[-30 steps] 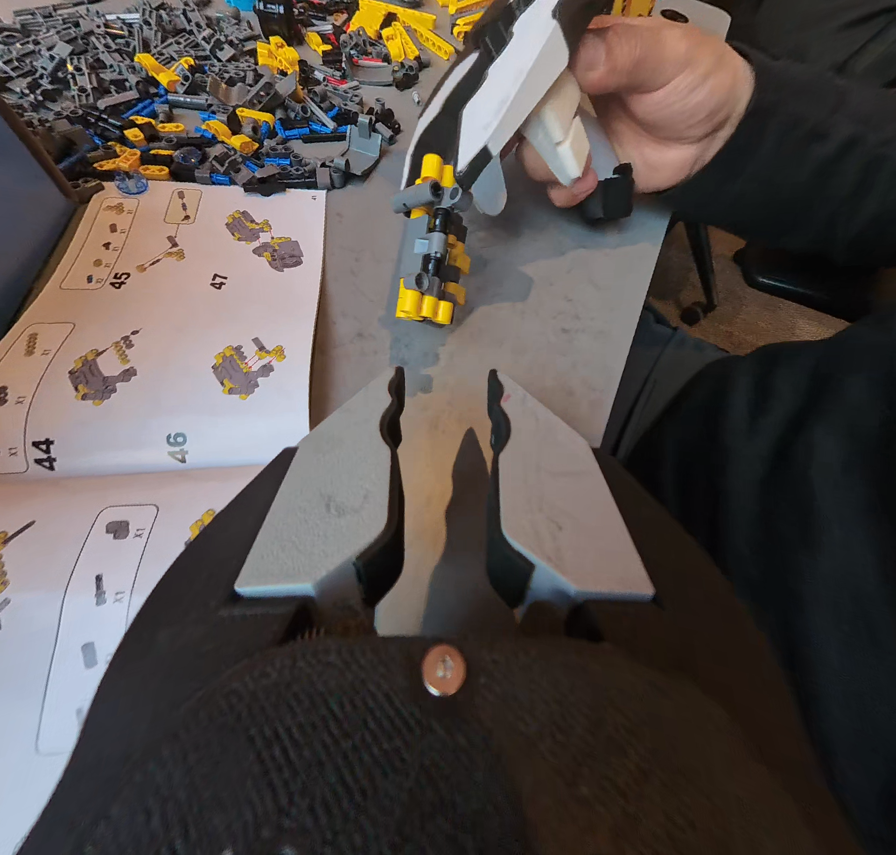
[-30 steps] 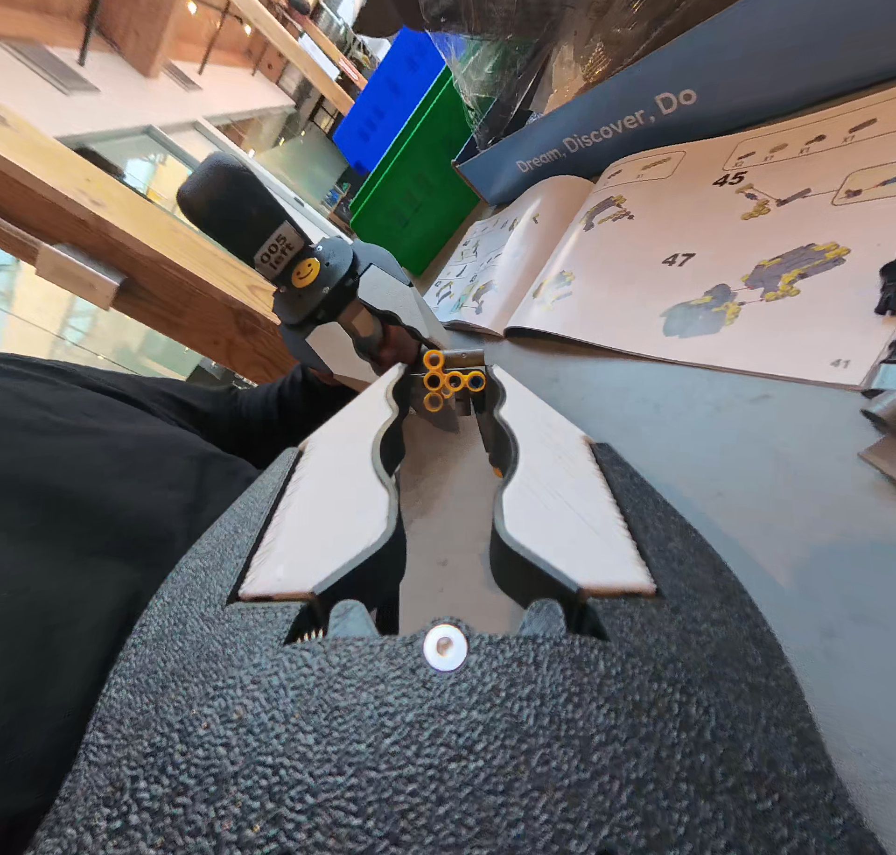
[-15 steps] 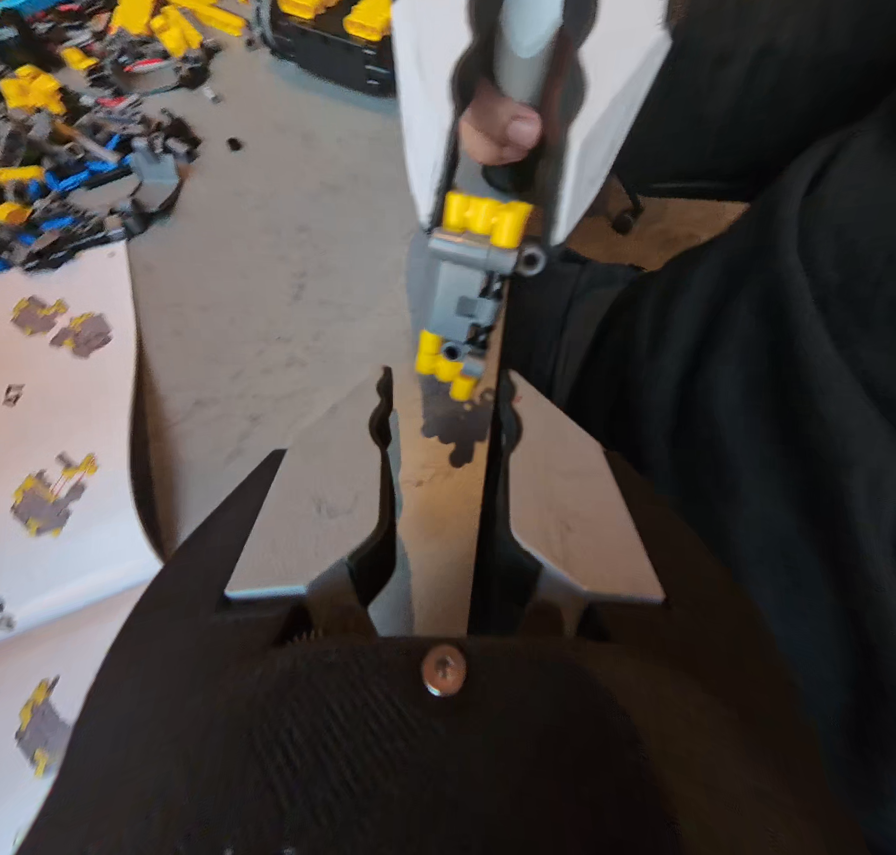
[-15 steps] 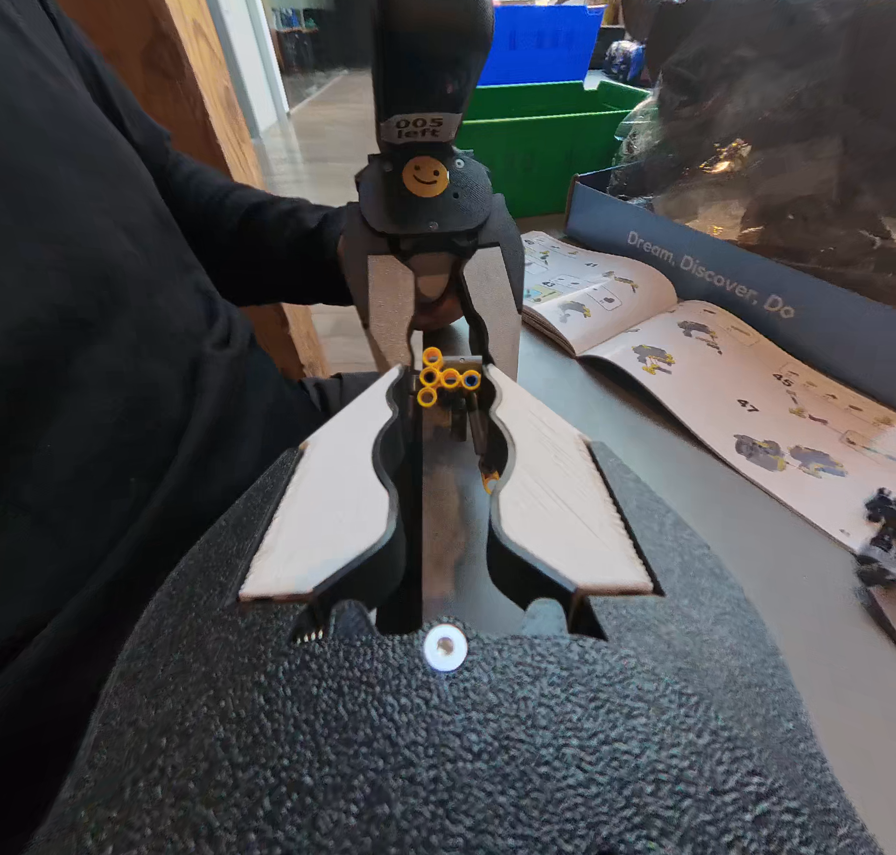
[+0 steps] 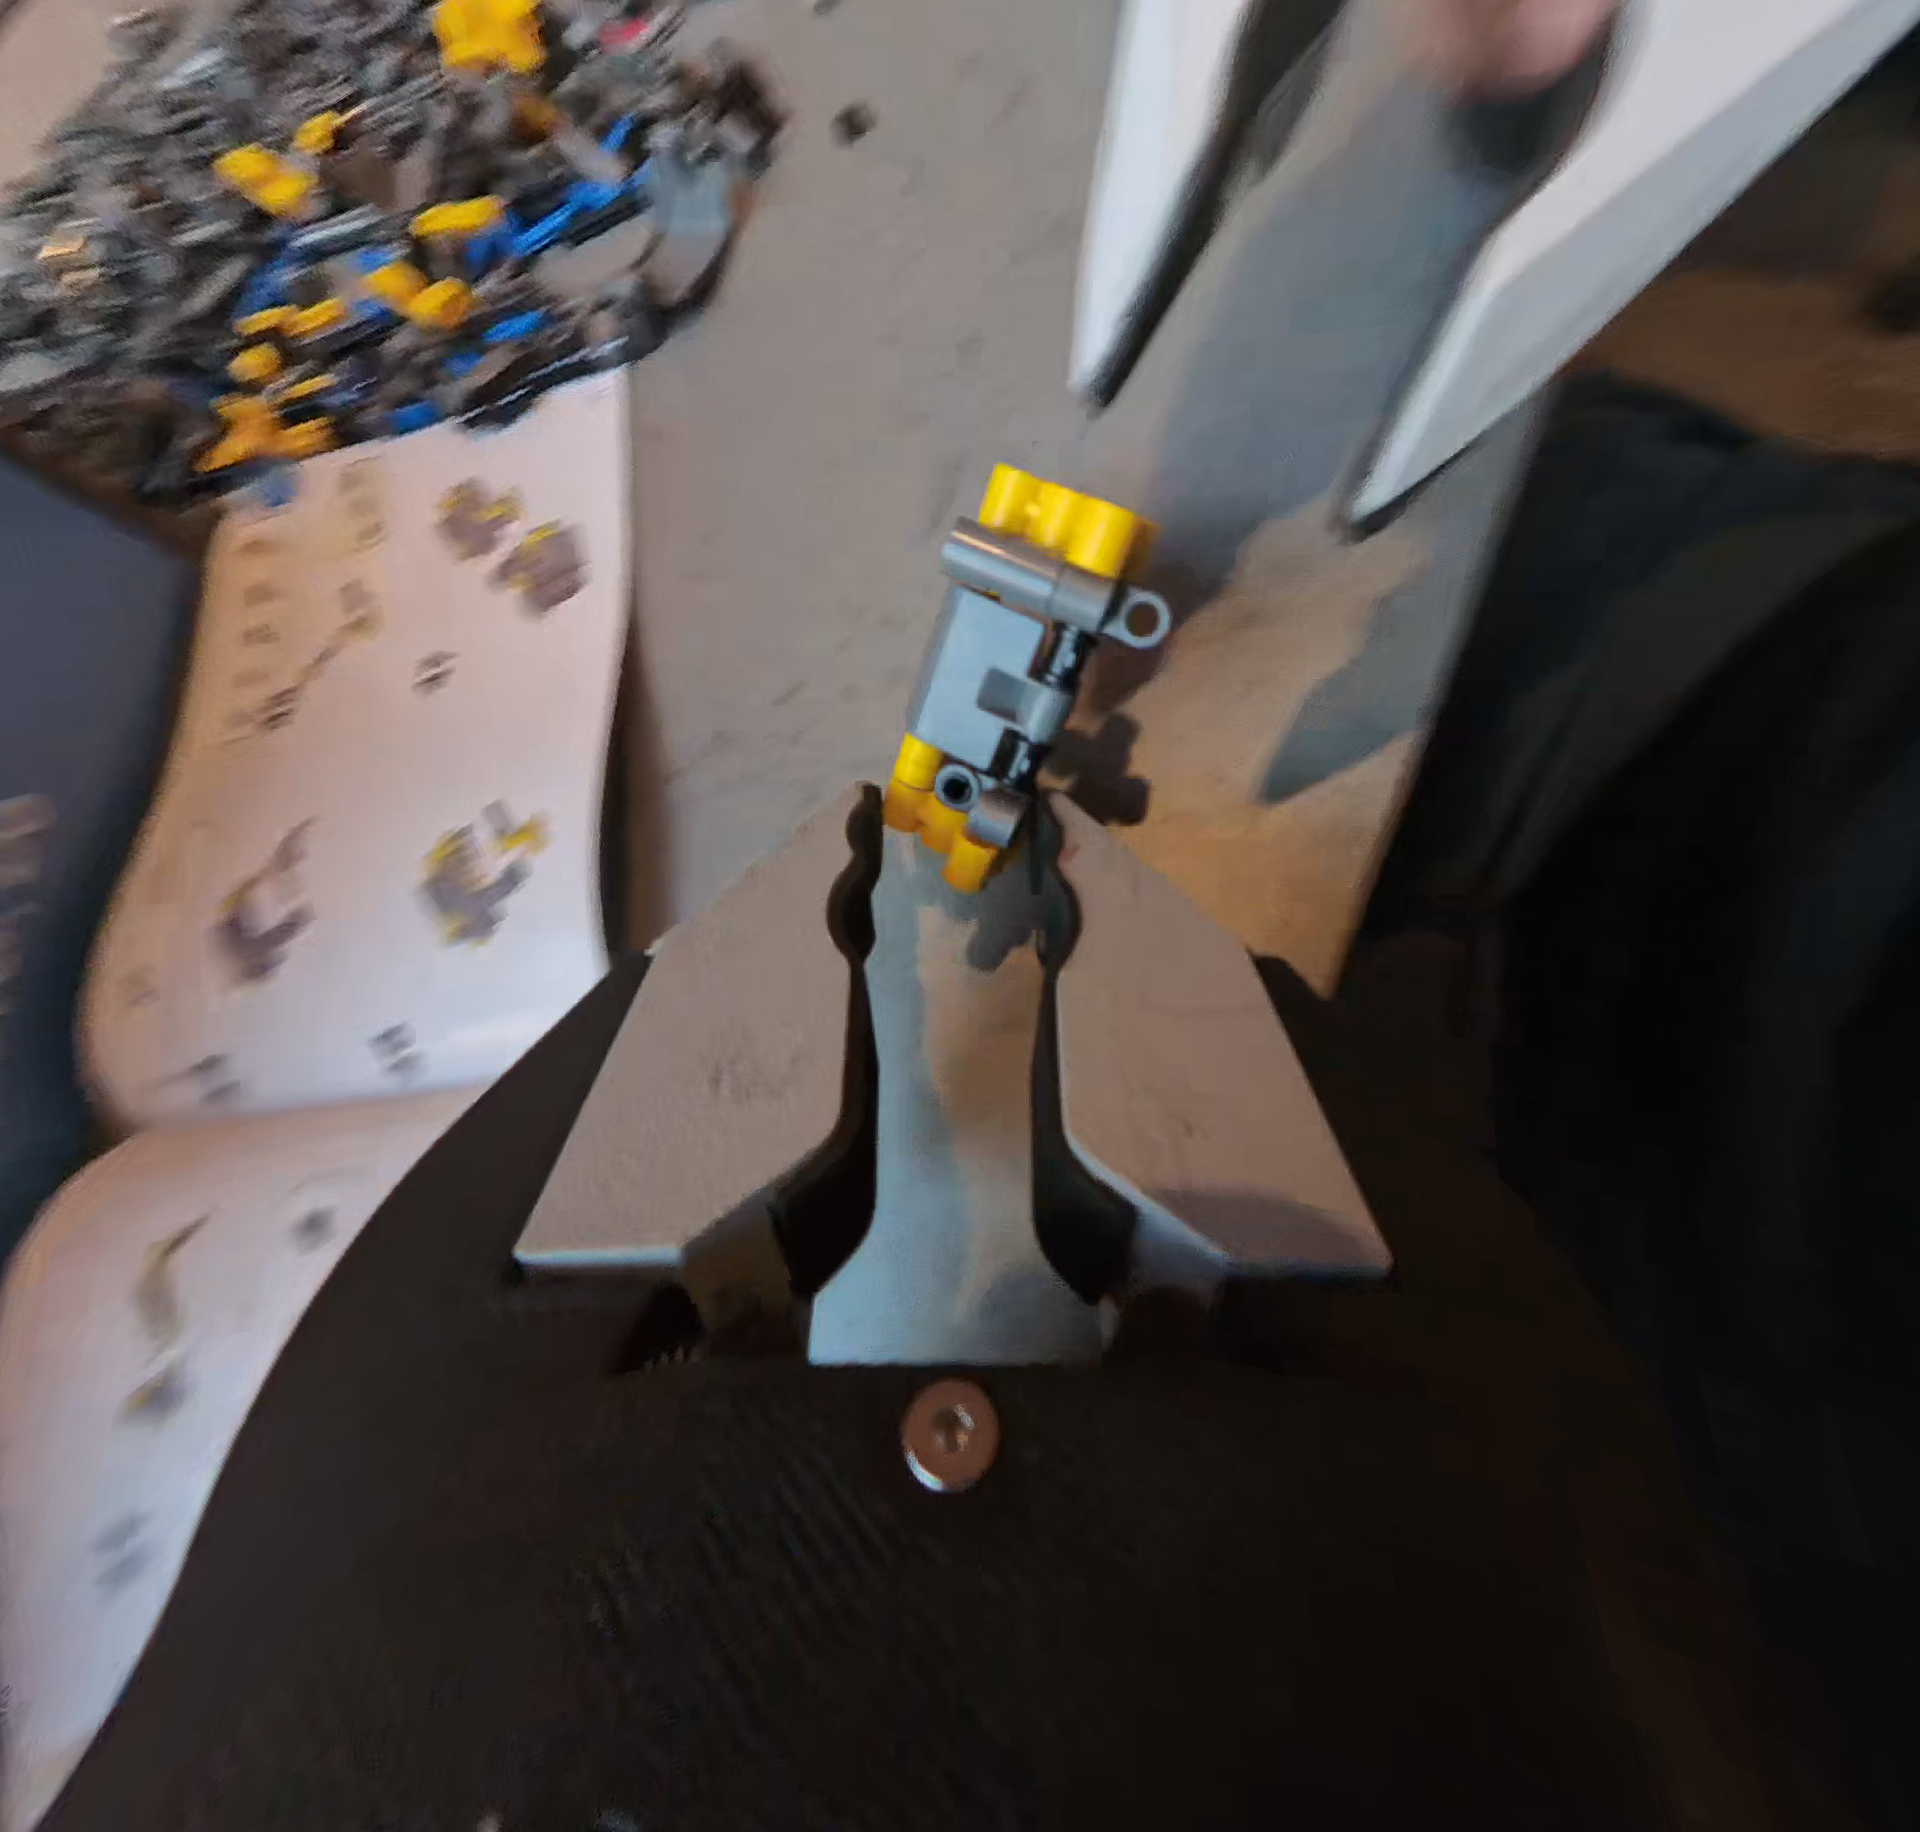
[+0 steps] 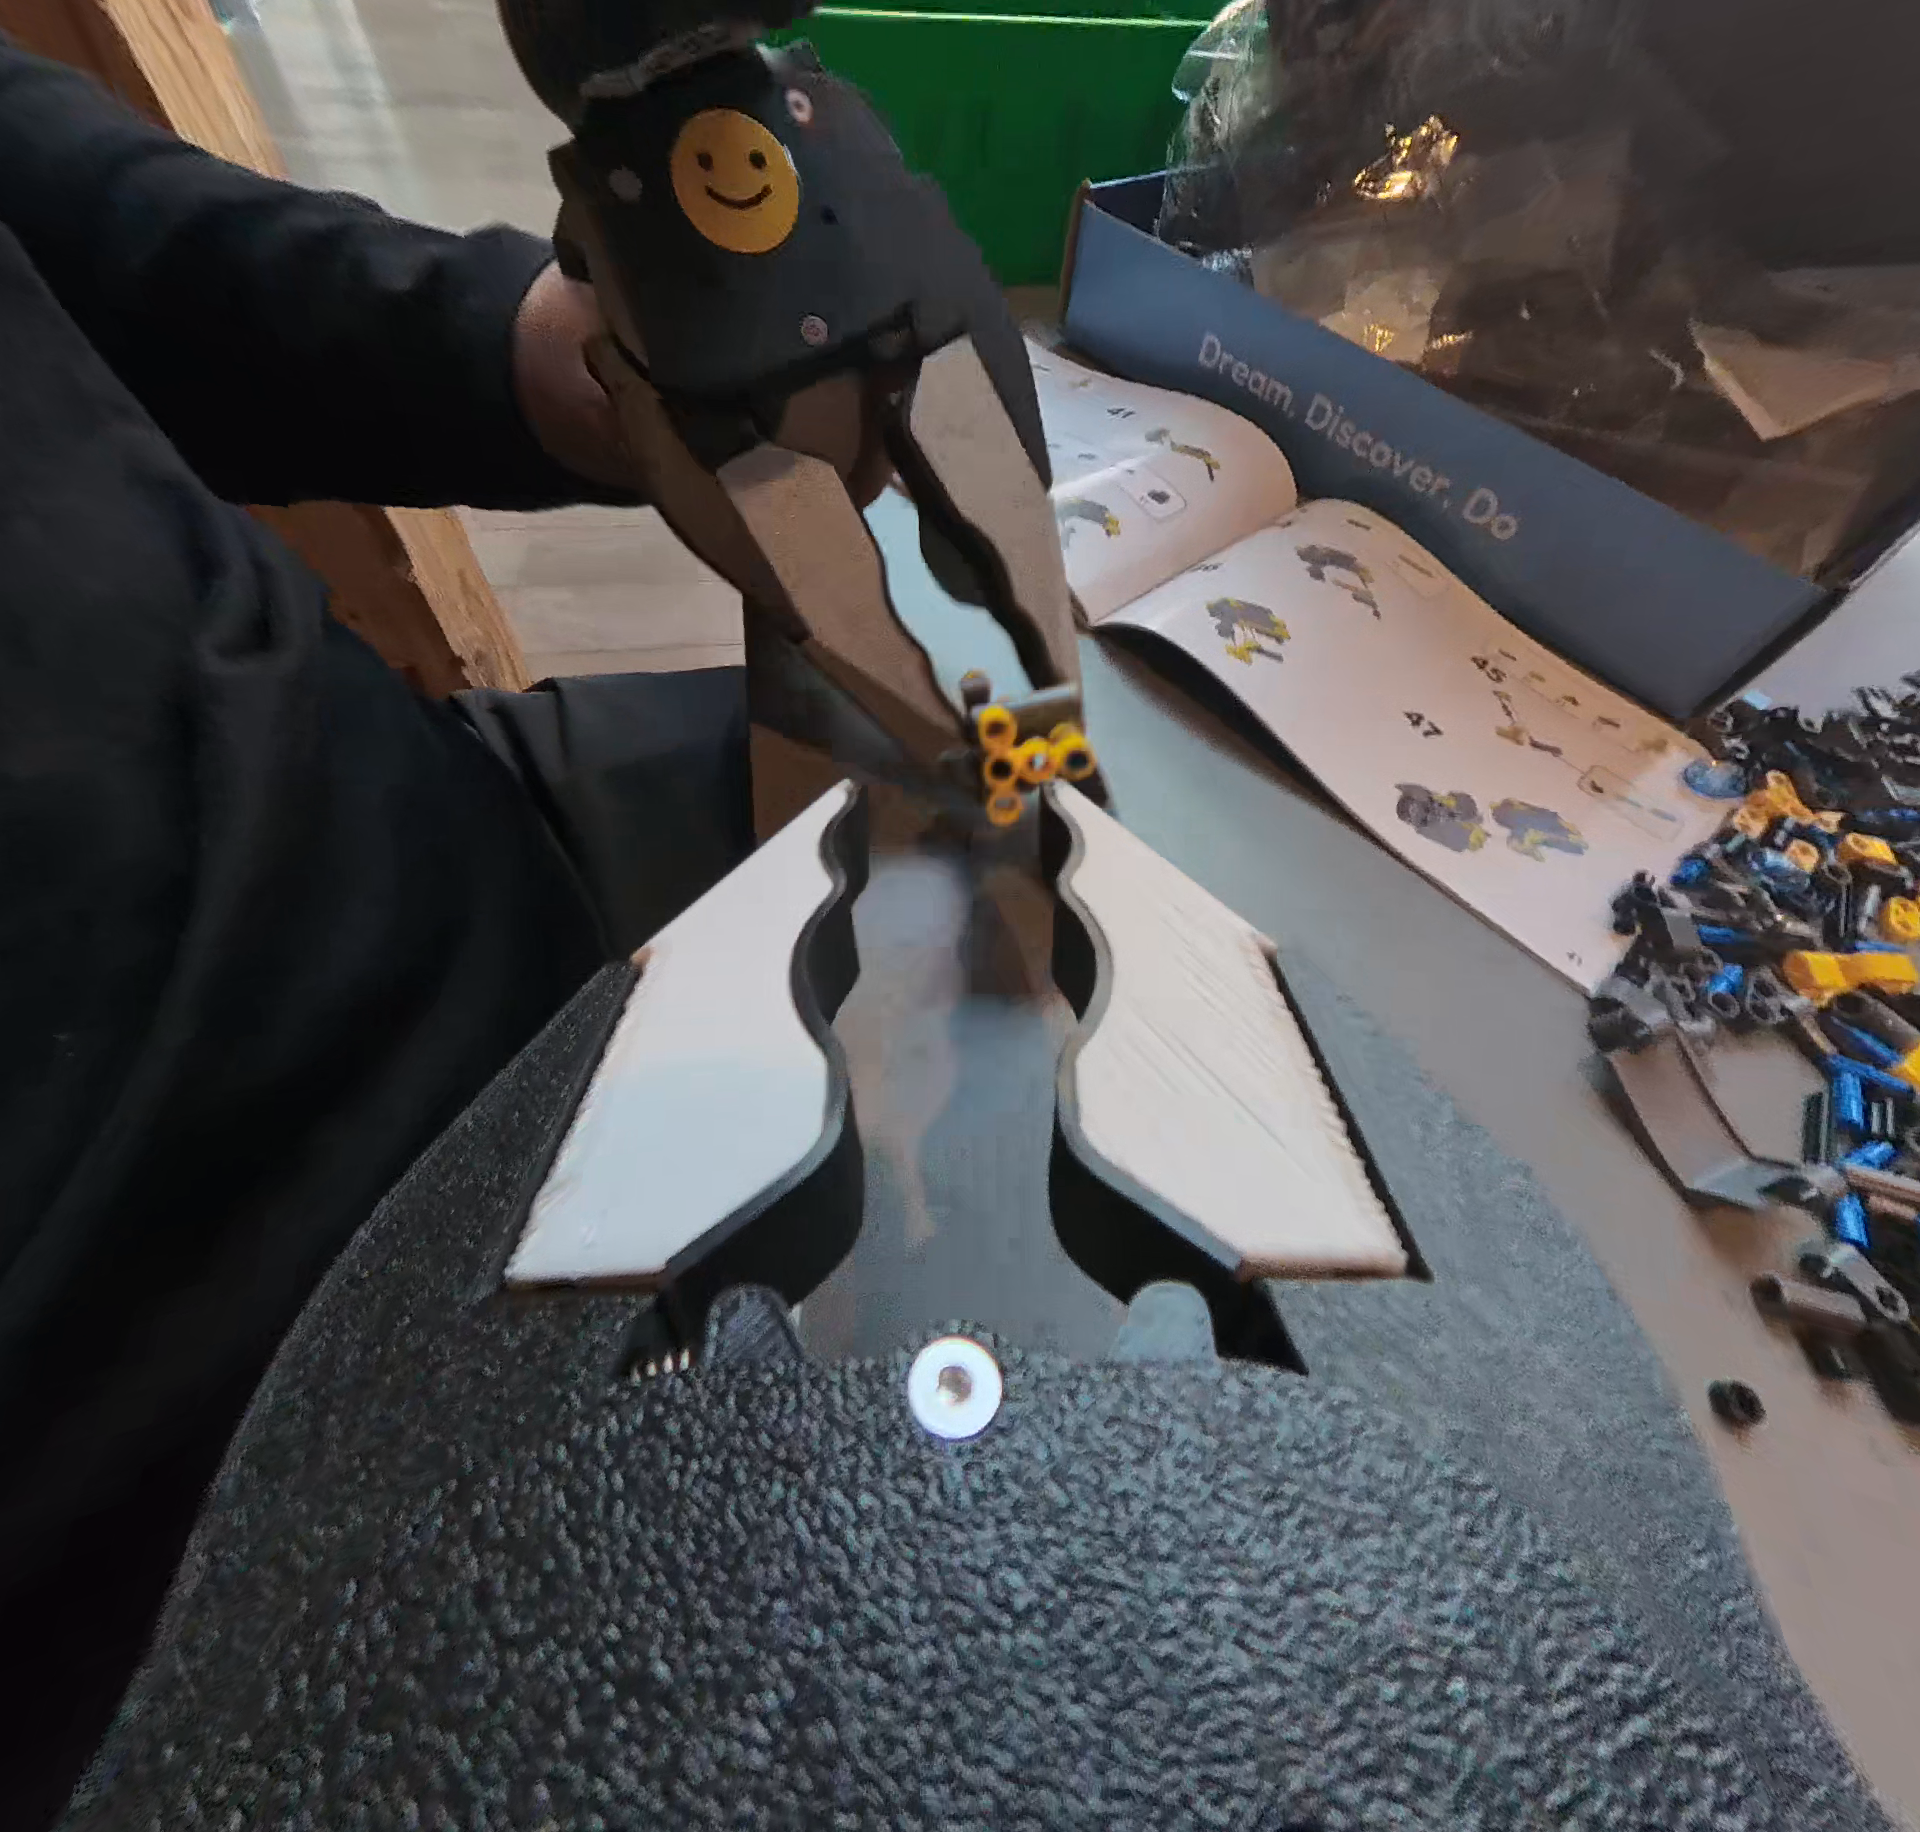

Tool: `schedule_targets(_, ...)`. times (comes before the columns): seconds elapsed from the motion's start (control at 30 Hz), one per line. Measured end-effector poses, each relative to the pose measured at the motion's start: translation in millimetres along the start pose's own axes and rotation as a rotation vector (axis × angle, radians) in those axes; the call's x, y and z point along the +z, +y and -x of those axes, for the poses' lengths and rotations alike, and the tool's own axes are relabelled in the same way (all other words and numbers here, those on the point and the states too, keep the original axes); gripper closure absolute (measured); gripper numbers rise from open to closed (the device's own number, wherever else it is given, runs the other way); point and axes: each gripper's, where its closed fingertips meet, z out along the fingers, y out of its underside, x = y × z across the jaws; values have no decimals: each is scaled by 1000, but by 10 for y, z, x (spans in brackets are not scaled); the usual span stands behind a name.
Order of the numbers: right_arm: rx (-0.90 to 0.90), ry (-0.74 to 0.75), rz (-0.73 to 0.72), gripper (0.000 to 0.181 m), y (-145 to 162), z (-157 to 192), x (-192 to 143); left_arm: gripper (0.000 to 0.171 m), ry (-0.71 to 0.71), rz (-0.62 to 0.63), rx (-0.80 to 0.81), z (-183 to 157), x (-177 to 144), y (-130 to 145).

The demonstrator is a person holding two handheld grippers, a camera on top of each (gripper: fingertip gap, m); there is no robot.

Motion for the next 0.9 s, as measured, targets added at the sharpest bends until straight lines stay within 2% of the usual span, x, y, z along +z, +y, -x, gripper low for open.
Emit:
schedule_targets(0.13, 1, 55, 38, 151, 90, 70, -85, 146, -262, 138, 171, 272, -99, 159)
schedule_targets(0.27, -17, 157, 95, 155, 182, -11, -79, 146, -406, 201, 348, 332, -73, 132)
schedule_targets(0.33, 9, 175, 129, 153, 229, -62, -51, 147, -393, 180, 376, 228, -30, 61)
schedule_targets(0.4, 50, 179, 160, 146, 277, -107, -28, 144, -297, 140, 308, 42, -4, -10)
schedule_targets(0.43, 69, 175, 169, 144, 292, -118, -18, 139, -242, 122, 254, -44, -8, -39)
schedule_targets(0.5, 98, 178, 185, 144, 318, -155, -8, 113, -172, 87, 154, -130, -42, -83)
schedule_targets(0.53, 113, 188, 193, 144, 334, -184, -6, 109, -161, 76, 123, -129, -68, -80)
schedule_targets(0.8, 169, 227, 128, 147, 277, -325, -77, 108, -214, -79, 23, 131, -231, 16)
schedule_targets(0.9, 202, 199, 87, 147, 228, -370, -85, 112, -180, -121, 28, 133, -209, -4)
